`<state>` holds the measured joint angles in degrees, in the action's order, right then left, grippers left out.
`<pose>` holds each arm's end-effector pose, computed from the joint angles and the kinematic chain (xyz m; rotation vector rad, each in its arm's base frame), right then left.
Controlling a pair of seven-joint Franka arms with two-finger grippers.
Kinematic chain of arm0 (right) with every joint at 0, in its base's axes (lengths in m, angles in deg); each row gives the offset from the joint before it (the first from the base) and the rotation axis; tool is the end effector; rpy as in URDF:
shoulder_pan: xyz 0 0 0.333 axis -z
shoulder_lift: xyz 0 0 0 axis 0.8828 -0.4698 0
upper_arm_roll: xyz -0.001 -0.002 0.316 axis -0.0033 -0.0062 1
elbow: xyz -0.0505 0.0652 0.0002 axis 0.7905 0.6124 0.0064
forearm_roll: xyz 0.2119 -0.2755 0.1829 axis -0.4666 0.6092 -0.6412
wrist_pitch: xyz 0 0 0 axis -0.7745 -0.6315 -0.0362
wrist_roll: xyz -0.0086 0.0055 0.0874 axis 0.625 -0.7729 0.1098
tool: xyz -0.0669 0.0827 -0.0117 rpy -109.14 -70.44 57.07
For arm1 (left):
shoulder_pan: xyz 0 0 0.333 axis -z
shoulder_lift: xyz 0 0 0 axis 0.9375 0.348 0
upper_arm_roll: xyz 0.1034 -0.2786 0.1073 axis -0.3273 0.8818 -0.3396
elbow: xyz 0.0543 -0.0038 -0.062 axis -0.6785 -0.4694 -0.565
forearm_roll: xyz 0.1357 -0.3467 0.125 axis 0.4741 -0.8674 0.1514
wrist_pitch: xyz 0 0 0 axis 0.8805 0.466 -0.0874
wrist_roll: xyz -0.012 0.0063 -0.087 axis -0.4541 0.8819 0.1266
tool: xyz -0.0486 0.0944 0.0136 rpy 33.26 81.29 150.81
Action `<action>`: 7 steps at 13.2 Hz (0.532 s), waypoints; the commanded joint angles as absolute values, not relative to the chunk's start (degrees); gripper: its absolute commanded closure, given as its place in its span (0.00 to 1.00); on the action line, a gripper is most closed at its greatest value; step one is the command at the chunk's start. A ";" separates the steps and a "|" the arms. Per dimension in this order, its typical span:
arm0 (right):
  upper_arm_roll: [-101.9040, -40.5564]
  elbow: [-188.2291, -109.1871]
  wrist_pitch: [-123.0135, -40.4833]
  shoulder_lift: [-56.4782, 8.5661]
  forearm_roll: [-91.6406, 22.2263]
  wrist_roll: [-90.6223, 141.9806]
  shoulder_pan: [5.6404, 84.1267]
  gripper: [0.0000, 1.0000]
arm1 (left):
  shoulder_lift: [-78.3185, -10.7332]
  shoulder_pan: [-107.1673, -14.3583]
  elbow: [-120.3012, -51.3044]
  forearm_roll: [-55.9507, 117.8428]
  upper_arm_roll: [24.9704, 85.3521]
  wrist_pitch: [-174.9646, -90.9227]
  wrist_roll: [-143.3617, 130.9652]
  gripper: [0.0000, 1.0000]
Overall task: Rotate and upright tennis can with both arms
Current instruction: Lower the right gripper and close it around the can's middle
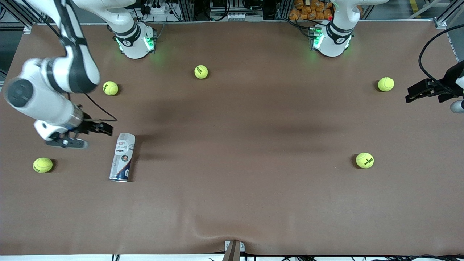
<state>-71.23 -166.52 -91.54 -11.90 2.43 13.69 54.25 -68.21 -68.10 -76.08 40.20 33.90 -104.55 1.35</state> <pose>0.5789 0.0243 0.3435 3.1125 -0.1213 -0.0750 0.5611 0.0145 0.6050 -3.1351 -0.0107 0.0889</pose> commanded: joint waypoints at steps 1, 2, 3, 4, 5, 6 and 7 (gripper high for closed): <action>-71.23 -166.23 -96.27 -16.65 3.37 12.12 53.46 0.00 | -68.13 -68.49 -75.65 40.64 34.20 -103.85 2.45 0.00; -71.23 -166.23 -97.95 -18.14 3.37 12.21 53.46 0.00 | -68.13 -68.32 -75.65 40.64 34.20 -103.85 2.19 0.00; -71.23 -166.05 -98.83 -19.55 3.89 13.25 53.46 0.00 | -68.04 -68.14 -75.65 40.64 34.20 -103.85 1.93 0.00; -71.23 -165.88 -99.97 -20.96 5.90 13.96 53.63 0.00 | -67.95 -68.14 -75.65 40.64 34.20 -103.85 1.84 0.00; -71.23 -166.05 -101.81 -22.01 7.48 13.97 53.63 0.00 | -67.95 -68.14 -75.56 40.64 34.20 -103.85 1.83 0.00; -71.14 -166.05 -102.79 -22.98 7.67 13.97 53.81 0.00 | -67.95 -68.23 -75.48 40.64 34.29 -103.85 1.92 0.00; -71.14 -165.97 -103.93 -24.04 7.68 13.97 53.63 0.00 | -67.95 -68.32 -75.48 40.64 34.20 -103.85 2.01 0.00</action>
<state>-71.27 -166.48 -102.17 -22.31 6.12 13.56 53.48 -68.09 -68.04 -76.15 40.20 33.95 -104.55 1.35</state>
